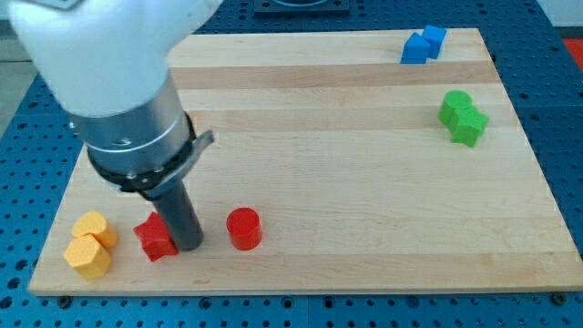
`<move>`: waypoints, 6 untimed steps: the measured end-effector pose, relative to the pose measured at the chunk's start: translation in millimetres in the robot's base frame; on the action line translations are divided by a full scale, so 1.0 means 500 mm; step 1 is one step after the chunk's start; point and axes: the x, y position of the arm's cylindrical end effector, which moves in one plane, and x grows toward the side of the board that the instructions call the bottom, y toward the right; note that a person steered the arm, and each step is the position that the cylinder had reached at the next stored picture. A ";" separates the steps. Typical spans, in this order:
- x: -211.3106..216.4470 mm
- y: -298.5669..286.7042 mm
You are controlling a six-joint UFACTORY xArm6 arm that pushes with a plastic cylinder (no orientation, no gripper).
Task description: Move your arm to the bottom center of the board
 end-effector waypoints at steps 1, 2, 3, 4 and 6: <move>0.000 -0.038; 0.000 -0.065; 0.000 -0.068; 0.037 0.007; 0.079 0.259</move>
